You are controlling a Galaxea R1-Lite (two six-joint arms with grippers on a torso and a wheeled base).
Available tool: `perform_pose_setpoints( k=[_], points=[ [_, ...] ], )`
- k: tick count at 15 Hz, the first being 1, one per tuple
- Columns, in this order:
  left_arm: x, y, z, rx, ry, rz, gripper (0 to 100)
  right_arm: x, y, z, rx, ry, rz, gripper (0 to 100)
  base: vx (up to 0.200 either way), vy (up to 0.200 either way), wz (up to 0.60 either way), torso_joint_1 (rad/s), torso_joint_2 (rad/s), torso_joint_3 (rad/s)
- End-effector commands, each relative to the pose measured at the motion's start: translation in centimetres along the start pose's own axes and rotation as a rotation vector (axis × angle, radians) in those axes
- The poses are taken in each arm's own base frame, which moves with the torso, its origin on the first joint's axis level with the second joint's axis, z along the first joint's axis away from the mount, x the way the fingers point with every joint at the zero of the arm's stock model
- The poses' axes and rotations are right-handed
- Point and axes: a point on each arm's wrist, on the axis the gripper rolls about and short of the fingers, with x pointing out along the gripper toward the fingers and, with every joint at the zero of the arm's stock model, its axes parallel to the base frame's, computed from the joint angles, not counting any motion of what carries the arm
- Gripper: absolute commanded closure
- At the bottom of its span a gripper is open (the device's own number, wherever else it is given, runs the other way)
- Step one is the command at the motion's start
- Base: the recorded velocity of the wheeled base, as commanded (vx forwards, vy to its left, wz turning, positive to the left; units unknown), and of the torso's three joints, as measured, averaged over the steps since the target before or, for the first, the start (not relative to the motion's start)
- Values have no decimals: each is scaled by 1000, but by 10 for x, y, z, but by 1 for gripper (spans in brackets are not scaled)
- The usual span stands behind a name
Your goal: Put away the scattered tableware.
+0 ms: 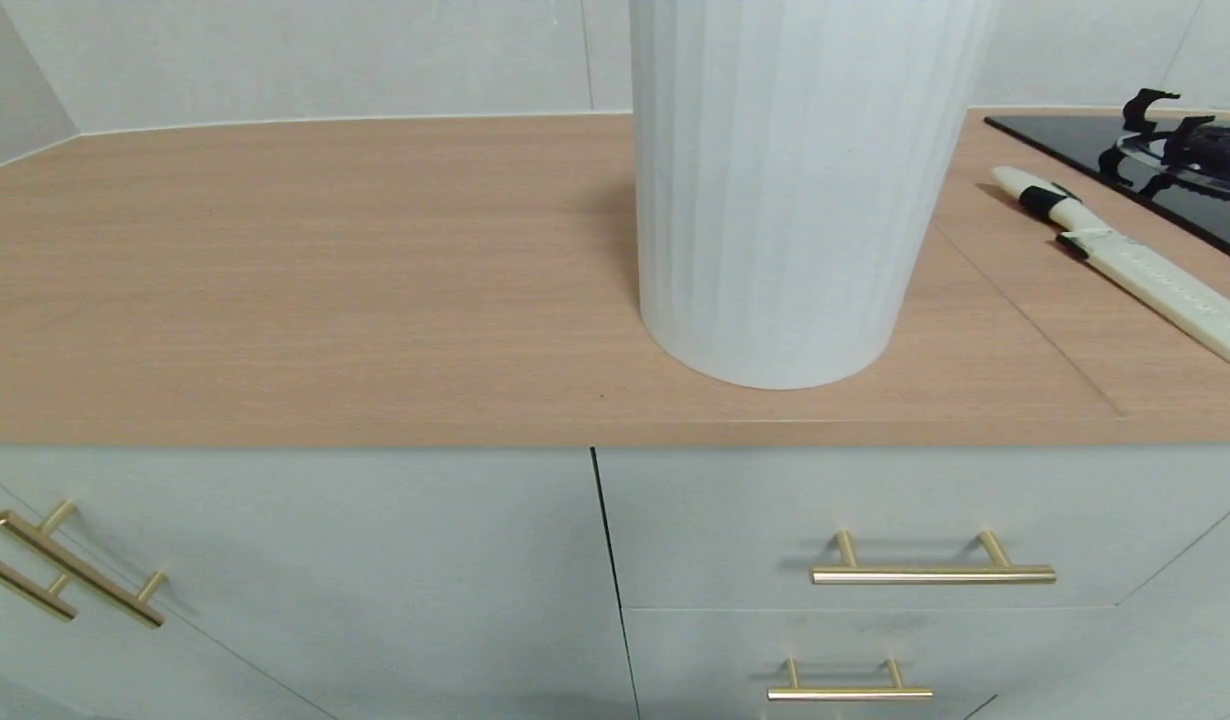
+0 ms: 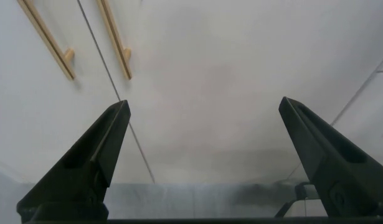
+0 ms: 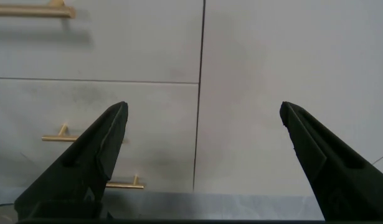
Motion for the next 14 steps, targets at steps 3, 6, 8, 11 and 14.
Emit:
perform_pose_setpoints(
  k=[3, 6, 8, 11, 14],
  points=[
    [0, 0, 0, 0, 0, 0, 0, 0, 0, 0, 1, 1, -2, 0, 0, 0, 0, 191, -440, -261],
    [0, 0, 0, 0, 0, 0, 0, 0, 0, 0, 1, 1, -2, 0, 0, 0, 0, 62, -562, -258],
    [0, 0, 0, 0, 0, 0, 0, 0, 0, 0, 1, 1, -2, 0, 0, 0, 0, 202, -488, -249],
    [0, 0, 0, 0, 0, 0, 0, 0, 0, 0, 1, 1, -2, 0, 0, 0, 0, 328, -479, -263],
    [0, 0, 0, 0, 1, 0, 0, 0, 0, 0, 1, 1, -2, 0, 0, 0, 0, 242, -500, -261]
  ],
)
